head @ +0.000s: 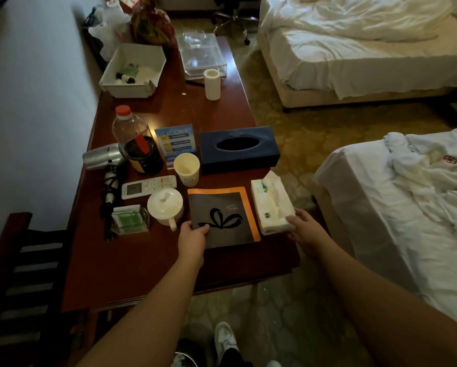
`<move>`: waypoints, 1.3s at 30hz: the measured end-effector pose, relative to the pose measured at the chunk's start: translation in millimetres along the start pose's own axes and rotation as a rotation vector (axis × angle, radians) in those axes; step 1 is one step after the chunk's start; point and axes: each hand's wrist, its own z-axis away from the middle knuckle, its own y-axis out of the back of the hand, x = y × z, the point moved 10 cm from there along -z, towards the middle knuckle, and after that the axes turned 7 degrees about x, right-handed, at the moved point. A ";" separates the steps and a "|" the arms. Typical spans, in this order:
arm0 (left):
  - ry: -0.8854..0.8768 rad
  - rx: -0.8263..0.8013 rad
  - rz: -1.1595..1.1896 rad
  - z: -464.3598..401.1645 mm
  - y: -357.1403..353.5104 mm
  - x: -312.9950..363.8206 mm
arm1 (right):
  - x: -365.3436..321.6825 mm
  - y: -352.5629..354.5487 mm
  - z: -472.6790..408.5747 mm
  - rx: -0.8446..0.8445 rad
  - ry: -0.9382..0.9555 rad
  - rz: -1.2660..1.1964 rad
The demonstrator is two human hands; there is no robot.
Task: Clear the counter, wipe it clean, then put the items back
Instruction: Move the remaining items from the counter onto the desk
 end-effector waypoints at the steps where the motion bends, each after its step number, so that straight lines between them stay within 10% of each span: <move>1: -0.025 0.019 -0.054 -2.3 0.4 1.4 | 0.0 -1.9 -3.6 -0.002 0.003 0.028; 13: -0.230 0.197 -0.638 -2.8 -2.5 12.2 | -1.7 -3.3 -32.6 0.085 0.044 0.168; 39: -0.268 0.112 -0.690 78.7 28.9 17.6 | -40.9 11.5 64.4 -0.037 0.411 1.011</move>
